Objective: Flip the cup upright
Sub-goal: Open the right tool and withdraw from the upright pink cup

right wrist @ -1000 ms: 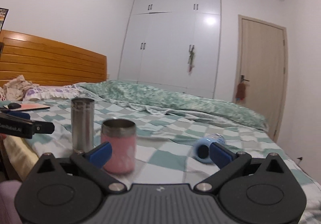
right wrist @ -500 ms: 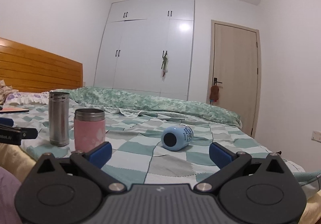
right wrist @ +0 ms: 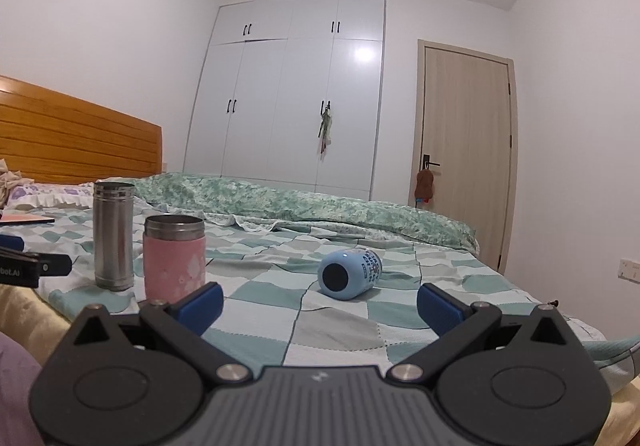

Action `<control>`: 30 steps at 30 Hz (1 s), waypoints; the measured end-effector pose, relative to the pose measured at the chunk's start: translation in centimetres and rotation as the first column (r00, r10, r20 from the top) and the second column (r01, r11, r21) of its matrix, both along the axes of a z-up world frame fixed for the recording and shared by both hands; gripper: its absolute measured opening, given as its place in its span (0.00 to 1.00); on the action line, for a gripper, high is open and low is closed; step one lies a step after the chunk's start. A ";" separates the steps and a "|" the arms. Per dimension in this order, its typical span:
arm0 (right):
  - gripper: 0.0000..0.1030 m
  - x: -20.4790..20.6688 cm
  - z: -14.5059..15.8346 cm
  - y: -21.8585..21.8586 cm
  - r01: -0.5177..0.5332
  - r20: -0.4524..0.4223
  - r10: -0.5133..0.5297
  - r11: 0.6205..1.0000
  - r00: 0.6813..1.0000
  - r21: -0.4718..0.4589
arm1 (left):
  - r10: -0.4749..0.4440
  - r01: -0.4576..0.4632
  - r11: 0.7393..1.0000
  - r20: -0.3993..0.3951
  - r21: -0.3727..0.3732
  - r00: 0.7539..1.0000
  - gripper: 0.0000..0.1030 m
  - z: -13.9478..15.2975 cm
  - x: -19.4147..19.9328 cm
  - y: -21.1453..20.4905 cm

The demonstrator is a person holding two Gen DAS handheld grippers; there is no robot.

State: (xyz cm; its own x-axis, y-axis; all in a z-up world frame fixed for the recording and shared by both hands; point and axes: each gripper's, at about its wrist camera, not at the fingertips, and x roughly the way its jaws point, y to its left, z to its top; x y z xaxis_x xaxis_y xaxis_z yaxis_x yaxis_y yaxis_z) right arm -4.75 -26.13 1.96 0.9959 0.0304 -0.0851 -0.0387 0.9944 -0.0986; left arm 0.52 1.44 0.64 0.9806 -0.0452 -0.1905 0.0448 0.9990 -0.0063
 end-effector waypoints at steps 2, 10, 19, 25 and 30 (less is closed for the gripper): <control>1.00 0.0 0.0 0.0 0.000 -0.001 0.000 1.000 1.000 -0.001 | 0.000 0.000 1.000 -0.001 -0.001 1.000 1.00 0.0 0.0 0.0; 1.00 0.0 0.0 0.1 0.000 0.000 0.000 1.000 1.000 -0.003 | -0.001 0.001 1.000 0.004 0.001 1.000 1.00 0.0 -0.1 0.1; 1.00 0.0 -0.1 0.1 -0.002 -0.001 0.002 1.000 1.000 -0.003 | -0.001 0.001 1.000 0.007 0.000 1.000 1.00 0.0 -0.1 0.1; 1.00 0.0 0.0 0.2 -0.003 0.001 0.003 1.000 1.000 -0.004 | -0.002 0.002 1.000 0.010 0.001 1.000 1.00 0.0 -0.2 0.1; 1.00 0.0 -0.1 0.2 -0.003 0.002 0.003 1.000 1.000 -0.005 | -0.003 0.003 1.000 0.017 0.003 1.000 1.00 0.1 -0.3 0.1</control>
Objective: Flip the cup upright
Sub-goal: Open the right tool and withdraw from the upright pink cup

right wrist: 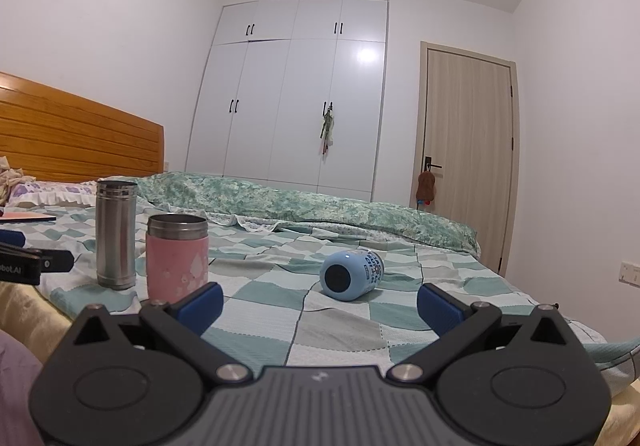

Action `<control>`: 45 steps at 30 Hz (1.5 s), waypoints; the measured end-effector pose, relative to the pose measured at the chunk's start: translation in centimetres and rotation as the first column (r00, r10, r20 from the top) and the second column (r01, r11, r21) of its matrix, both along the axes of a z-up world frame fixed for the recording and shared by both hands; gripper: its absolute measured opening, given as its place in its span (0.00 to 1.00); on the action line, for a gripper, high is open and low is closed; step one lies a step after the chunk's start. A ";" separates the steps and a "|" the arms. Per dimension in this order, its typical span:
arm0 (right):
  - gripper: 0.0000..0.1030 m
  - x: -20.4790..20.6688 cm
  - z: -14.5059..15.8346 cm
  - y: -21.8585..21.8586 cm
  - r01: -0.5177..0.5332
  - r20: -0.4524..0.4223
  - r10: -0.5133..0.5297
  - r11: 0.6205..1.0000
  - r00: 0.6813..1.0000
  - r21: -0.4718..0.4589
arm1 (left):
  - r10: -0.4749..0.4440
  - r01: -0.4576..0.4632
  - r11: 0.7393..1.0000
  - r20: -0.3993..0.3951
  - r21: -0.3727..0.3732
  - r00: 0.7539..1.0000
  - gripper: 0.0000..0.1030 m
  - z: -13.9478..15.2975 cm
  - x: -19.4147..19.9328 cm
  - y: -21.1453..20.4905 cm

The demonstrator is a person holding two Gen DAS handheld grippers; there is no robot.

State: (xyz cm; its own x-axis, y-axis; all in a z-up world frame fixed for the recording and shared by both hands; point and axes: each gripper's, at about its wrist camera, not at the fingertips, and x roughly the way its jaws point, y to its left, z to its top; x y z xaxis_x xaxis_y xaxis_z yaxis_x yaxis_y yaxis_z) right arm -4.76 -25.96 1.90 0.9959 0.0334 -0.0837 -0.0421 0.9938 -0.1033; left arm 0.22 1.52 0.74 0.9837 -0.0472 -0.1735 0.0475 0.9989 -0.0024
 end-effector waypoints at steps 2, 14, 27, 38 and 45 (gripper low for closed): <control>1.00 0.0 0.0 0.0 0.000 0.001 0.000 1.000 1.000 0.000 | 0.001 -0.001 1.000 0.000 0.001 1.000 1.00 0.0 0.0 0.0; 1.00 0.0 0.0 0.0 0.000 0.001 0.000 1.000 1.000 -0.001 | 0.006 -0.006 1.000 0.003 -0.001 1.000 1.00 0.0 -0.1 0.0; 1.00 0.0 0.0 0.0 -0.001 0.001 0.001 1.000 1.000 -0.002 | 0.000 0.000 1.000 0.001 -0.009 1.000 1.00 -0.1 -0.1 0.1; 1.00 0.0 -0.1 0.1 -0.001 0.001 0.001 1.000 1.000 -0.003 | 0.023 -0.023 1.000 -0.001 -0.014 1.000 1.00 -0.1 -0.1 0.0; 1.00 0.1 -0.1 0.1 -0.002 0.000 0.002 1.000 1.000 -0.005 | 0.017 -0.018 1.000 -0.022 -0.019 1.000 1.00 -0.2 0.2 0.1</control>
